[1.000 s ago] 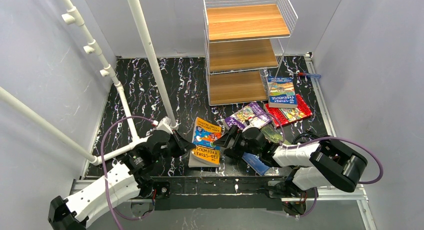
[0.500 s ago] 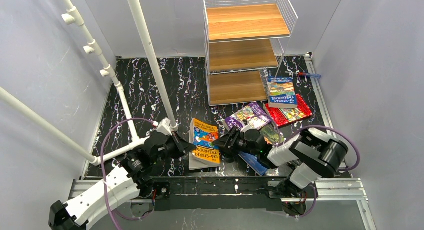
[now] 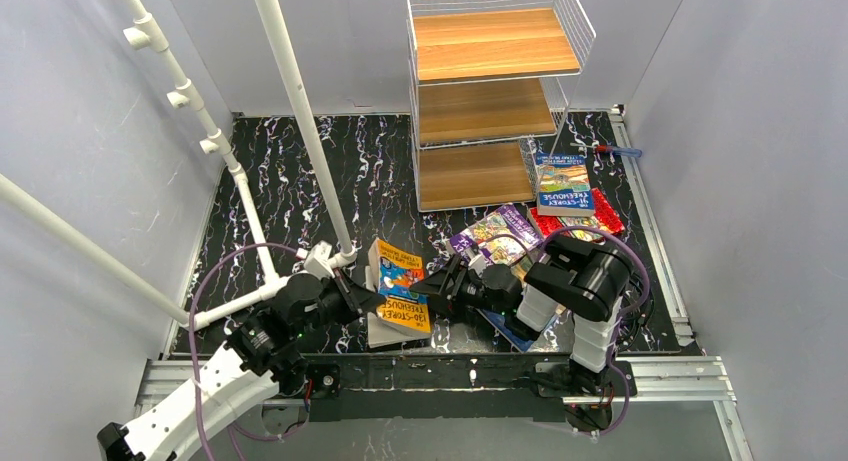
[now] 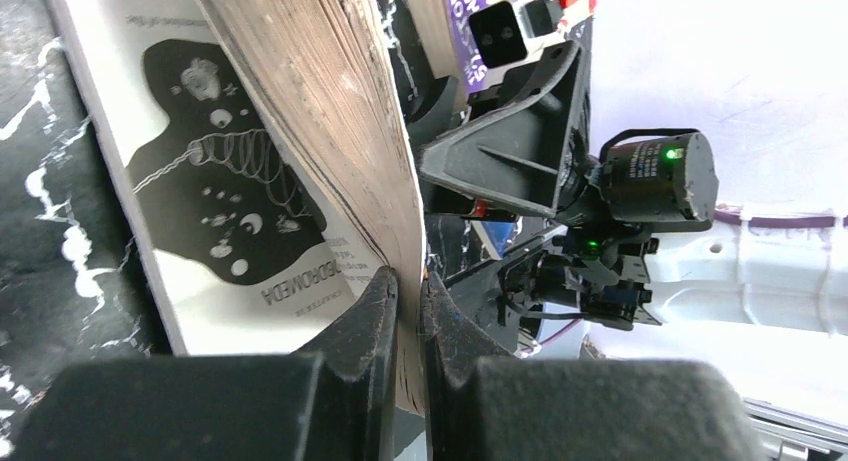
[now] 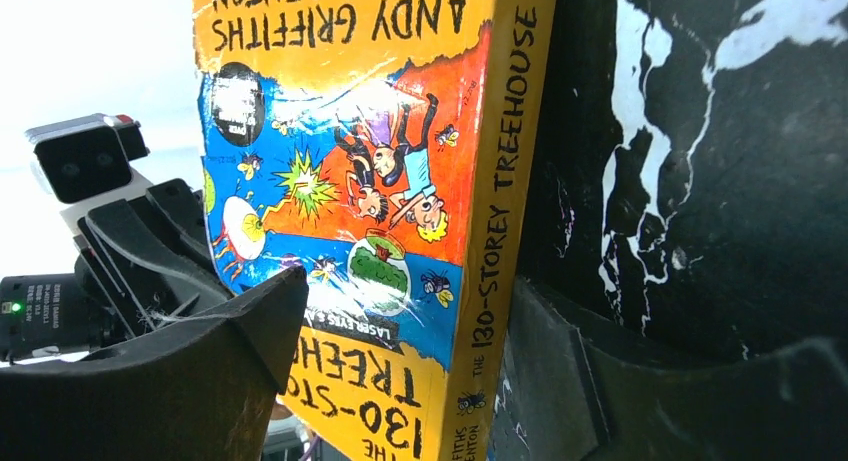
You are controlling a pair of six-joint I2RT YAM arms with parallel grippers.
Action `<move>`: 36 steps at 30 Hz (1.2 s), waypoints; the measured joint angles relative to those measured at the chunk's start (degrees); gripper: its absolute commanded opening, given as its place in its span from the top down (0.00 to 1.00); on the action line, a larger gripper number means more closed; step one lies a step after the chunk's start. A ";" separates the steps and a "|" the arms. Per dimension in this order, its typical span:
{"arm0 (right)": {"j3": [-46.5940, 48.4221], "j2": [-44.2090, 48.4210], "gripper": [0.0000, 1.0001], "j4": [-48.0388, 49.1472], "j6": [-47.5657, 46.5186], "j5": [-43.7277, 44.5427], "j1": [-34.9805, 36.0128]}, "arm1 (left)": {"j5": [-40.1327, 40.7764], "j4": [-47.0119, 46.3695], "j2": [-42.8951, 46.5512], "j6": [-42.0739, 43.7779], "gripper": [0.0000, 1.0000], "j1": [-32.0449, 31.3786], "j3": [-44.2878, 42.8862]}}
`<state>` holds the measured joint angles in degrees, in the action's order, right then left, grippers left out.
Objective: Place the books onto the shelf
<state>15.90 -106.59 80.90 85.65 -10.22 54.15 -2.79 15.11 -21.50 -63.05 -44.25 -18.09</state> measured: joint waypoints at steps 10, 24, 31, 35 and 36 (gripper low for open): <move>-0.42 -0.96 0.37 1.70 0.07 -0.70 0.96 | 6.10 17.20 8.41 -2.60 1.00 0.00 2.82; 5.79 -4.87 0.52 2.51 -1.77 -3.65 1.92 | 6.45 19.21 0.57 -1.44 1.00 0.00 3.37; 8.24 -9.66 0.89 2.14 -2.23 -6.73 2.19 | 6.43 19.26 0.15 -0.17 1.00 0.00 3.37; 8.20 -9.60 0.99 2.08 -3.04 -6.75 2.19 | 6.38 19.26 0.22 0.70 0.97 0.00 3.32; 8.00 -9.35 0.99 2.01 -3.17 -6.64 2.19 | 6.36 19.37 0.24 1.05 0.89 0.00 3.17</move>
<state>23.90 -115.94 82.91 82.48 -16.86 56.34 3.57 34.48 -21.26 -62.00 -44.25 -14.92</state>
